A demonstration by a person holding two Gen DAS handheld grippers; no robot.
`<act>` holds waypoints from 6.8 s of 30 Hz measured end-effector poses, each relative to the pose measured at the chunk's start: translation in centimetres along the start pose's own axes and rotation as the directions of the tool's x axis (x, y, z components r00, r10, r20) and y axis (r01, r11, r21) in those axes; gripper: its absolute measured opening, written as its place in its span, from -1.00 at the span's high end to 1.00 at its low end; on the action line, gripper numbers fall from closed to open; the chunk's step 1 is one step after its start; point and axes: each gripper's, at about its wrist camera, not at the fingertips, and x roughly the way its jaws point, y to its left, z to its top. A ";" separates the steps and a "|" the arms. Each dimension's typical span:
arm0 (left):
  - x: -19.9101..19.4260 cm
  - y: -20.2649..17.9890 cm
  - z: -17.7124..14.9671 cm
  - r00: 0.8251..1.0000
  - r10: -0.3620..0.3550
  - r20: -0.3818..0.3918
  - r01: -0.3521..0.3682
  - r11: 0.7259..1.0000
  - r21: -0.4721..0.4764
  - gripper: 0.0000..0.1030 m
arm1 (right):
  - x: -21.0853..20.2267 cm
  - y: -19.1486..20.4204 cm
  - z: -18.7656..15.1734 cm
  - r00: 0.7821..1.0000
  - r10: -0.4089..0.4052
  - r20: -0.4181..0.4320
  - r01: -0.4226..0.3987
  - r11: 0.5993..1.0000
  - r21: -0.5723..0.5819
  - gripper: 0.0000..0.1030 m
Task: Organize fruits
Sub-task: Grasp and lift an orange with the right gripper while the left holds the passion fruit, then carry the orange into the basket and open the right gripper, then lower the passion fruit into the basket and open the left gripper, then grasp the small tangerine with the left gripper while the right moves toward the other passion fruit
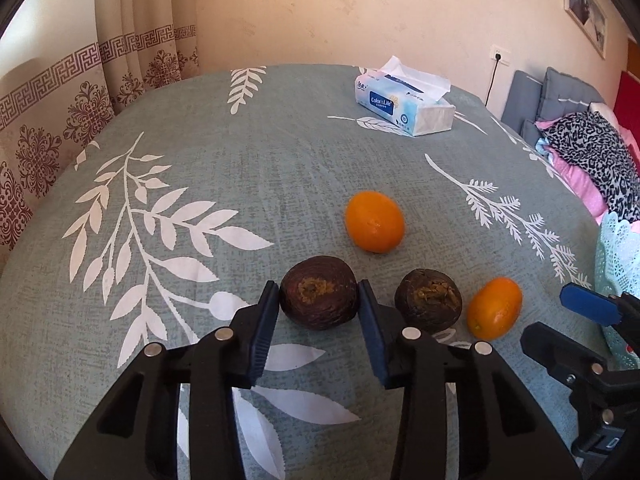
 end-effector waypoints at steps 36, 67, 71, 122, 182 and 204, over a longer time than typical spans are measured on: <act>-3.9 0.0 -0.3 0.995 -0.028 0.097 0.029 0.999 -0.017 0.22 | 2.4 2.3 0.4 0.997 0.076 -0.011 -0.076 0.995 -0.063 0.18; -4.8 -3.3 -1.8 0.995 -0.038 0.089 0.035 0.998 0.044 0.21 | -9.0 -8.0 -2.6 0.981 -0.139 0.133 0.115 0.978 0.171 0.18; -5.0 -4.0 -2.0 0.995 -0.041 0.086 0.036 0.998 0.056 0.21 | -10.0 -10.0 -3.4 0.976 -0.172 0.133 0.141 0.967 0.214 0.18; -6.8 -22.7 -1.3 0.976 -0.205 0.076 0.166 0.920 0.354 0.21 | -17.6 -21.6 -8.1 0.891 -0.376 0.254 0.223 0.850 0.477 -0.17; 0.4 -5.1 4.8 0.999 0.035 0.028 -0.036 0.999 0.032 -0.74 | -12.6 -10.1 -5.3 0.937 -0.236 0.257 0.189 0.963 0.195 -0.46; 5.8 -2.9 5.0 0.997 -0.064 -0.049 0.064 0.998 -0.001 0.25 | -8.6 -5.1 -3.8 0.970 -0.131 0.204 0.117 0.990 0.081 -0.47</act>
